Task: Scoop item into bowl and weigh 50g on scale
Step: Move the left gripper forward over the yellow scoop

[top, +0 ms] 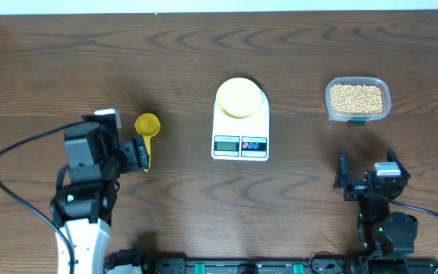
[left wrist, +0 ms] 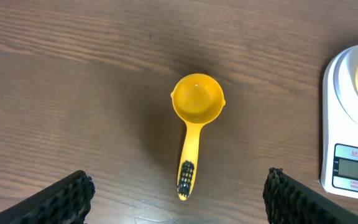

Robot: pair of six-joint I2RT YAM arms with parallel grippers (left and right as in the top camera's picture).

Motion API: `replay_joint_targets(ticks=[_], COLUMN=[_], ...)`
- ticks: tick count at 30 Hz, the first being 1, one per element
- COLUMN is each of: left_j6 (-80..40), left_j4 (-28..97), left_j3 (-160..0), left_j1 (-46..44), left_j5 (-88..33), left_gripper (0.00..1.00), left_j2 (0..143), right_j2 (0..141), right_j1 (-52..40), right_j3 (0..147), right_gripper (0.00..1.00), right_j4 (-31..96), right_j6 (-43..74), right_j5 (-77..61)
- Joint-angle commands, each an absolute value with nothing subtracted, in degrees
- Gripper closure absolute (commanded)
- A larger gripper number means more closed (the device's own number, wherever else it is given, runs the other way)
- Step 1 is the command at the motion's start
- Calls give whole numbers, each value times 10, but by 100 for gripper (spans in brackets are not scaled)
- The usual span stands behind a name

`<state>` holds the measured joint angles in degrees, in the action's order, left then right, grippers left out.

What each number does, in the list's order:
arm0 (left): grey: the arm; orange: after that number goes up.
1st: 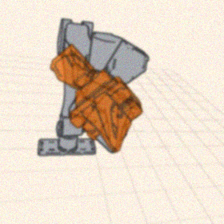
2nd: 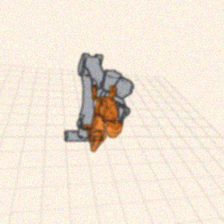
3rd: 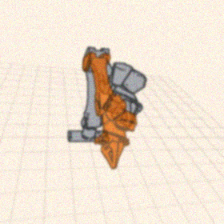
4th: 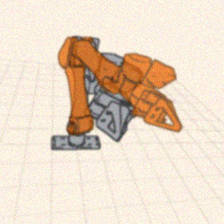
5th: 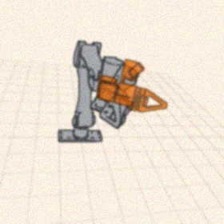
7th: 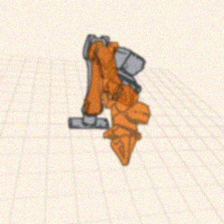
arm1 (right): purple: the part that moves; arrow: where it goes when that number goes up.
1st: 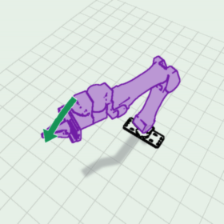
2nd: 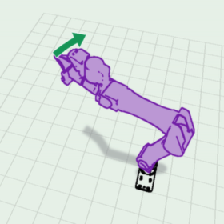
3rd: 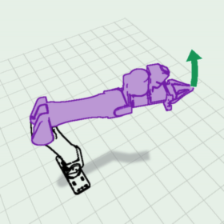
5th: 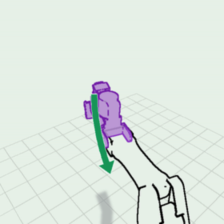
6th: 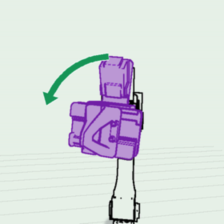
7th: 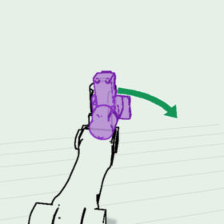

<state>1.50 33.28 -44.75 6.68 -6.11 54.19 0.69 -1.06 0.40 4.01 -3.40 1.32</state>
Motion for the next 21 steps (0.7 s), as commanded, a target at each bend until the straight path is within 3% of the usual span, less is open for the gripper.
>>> replay_joint_targets(ticks=[1, 21], left_j6=[14, 29], left_j4=[346, 495], left_j3=[-484, -706], left_j1=[70, 72], left_j5=[-69, -68], left_gripper=[11, 11], left_j2=[570, 811], right_j2=[5, 5], right_j1=[-8, -8], right_j3=[3, 3], right_gripper=[1, 1], right_j4=[42, 42], right_j6=[-39, -39], right_j5=[18, 18])
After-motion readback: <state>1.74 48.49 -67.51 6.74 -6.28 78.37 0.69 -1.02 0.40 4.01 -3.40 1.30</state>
